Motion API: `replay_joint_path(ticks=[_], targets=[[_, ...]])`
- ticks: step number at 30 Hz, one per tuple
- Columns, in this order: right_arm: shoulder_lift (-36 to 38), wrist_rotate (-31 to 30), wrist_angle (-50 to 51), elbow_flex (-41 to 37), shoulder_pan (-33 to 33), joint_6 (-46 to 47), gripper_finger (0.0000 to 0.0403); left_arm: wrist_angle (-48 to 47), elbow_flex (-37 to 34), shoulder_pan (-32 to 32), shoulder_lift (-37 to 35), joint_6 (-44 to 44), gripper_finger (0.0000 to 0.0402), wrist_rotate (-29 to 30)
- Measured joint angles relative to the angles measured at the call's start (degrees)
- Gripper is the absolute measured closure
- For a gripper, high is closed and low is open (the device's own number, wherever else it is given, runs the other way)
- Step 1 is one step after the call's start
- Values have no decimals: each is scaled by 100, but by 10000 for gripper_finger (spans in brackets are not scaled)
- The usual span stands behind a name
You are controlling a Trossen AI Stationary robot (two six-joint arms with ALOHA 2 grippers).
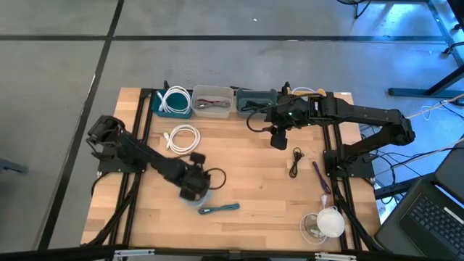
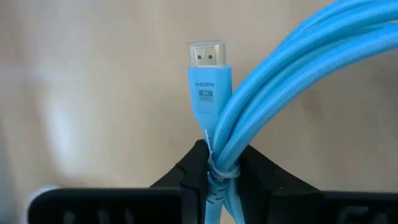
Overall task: Pick & Place USB Port
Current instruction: Put the light blue HDMI cable into the yellow bin
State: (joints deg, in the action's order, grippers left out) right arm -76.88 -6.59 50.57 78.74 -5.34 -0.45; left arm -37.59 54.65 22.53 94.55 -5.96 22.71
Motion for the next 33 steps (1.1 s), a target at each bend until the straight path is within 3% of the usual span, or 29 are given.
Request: replay_joint_path(ticks=[7, 12, 15, 19, 25, 29, 33], targets=[[0, 14, 91, 0, 2, 1, 249, 833, 0, -971, -449, 1177, 352, 1029], [0, 15, 178, -41, 4, 23, 249, 1553, 0, -1770, -1060, 2144, 352, 918], [0, 14, 200, -151, 4, 26, 249, 2216, 0, -2373, -1409, 2895, 352, 281], [0, 13, 177, -483, 4, 46, 250, 3283, 0, -3261, -1737, 3514, 352, -1185], [0, 15, -505, -1208, 3, 133, 250, 5151, 2, -4311, -1811, 3377, 352, -3234], [0, 143, -1558, -1685, 2, -18, 250, 6285, 7, -4665, -1582, 2928, 352, -4092], [-2, 400, -2419, -1926, 4, -145, 250, 6852, 7, -4791, -1330, 2866, 352, -4377]])
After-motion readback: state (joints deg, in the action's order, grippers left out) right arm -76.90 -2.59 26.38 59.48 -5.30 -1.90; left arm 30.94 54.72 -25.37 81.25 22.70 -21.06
